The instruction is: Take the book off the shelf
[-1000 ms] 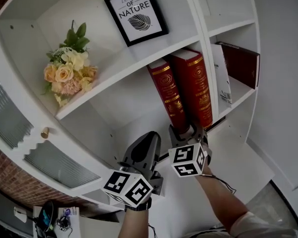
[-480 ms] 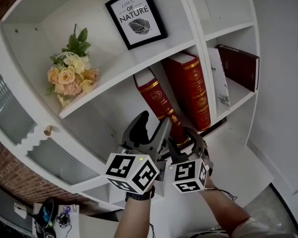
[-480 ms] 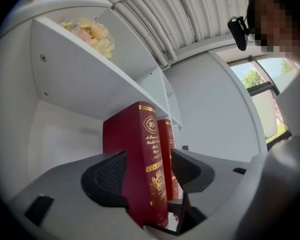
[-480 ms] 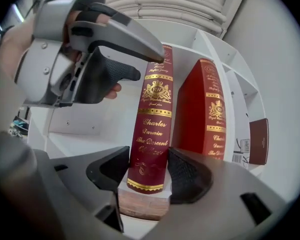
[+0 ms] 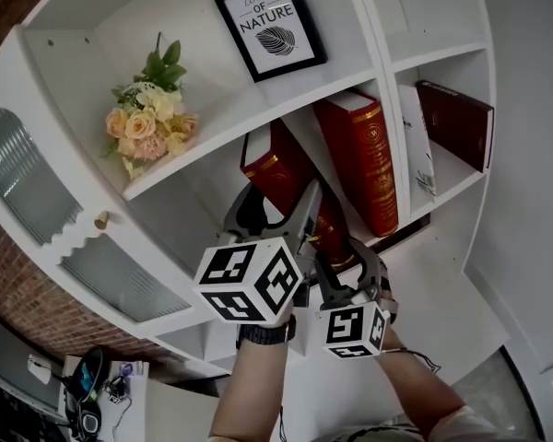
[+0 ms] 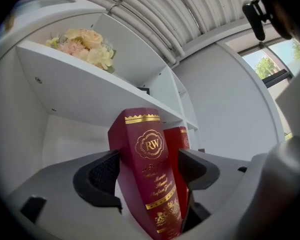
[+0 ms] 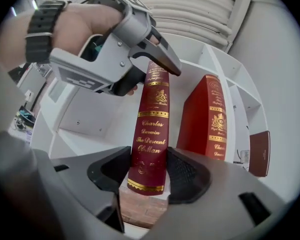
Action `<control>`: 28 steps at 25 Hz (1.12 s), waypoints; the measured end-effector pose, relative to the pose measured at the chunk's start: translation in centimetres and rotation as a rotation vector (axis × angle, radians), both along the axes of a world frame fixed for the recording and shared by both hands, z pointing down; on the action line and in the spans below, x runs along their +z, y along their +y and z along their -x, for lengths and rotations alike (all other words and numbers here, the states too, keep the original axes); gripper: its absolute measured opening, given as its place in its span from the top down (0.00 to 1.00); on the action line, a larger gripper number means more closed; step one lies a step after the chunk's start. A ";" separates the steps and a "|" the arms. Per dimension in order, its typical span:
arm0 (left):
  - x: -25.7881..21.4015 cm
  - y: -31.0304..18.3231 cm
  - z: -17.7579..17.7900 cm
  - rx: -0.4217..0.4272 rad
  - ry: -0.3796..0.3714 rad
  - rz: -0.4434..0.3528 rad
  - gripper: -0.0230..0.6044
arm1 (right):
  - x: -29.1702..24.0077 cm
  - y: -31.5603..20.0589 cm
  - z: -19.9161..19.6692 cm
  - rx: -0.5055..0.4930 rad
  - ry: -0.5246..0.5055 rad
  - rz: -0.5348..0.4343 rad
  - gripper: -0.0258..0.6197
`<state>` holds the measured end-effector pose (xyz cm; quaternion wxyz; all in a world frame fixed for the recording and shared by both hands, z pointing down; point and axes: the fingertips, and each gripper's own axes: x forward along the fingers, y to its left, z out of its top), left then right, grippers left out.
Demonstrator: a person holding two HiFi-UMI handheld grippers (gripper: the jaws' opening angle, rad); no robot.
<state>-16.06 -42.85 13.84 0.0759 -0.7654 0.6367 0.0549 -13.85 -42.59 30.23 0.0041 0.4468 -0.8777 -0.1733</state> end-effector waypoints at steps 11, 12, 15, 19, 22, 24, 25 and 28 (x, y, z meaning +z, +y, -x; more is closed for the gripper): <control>0.3 0.9 1.3 -0.033 0.074 -0.009 0.47 | 0.7 -1.0 1.3 0.027 0.077 -0.067 0.51; 0.4 1.0 1.2 -0.023 0.079 -0.008 0.47 | 1.0 -1.3 1.4 0.044 0.090 -0.067 0.51; 0.6 1.5 1.2 0.016 0.091 -0.012 0.48 | 1.0 -1.4 0.9 0.084 0.093 -0.088 0.52; 0.8 3.0 1.8 0.045 0.121 -0.047 0.48 | 0.9 -0.6 0.7 0.100 0.122 -0.140 0.52; 1.2 4.5 2.2 0.058 0.147 -0.062 0.48 | 1.1 0.4 0.5 0.118 0.155 -0.180 0.52; 1.4 5.5 2.1 0.061 0.152 -0.062 0.48 | 1.2 1.1 0.2 0.132 0.165 -0.201 0.52; 1.5 6.0 2.0 0.064 0.153 -0.063 0.48 | 1.2 1.5 0.1 0.136 0.166 -0.207 0.52; 1.7 7.4 2.1 0.082 0.154 -0.075 0.48 | 1.4 2.6 0.1 0.150 0.161 -0.222 0.52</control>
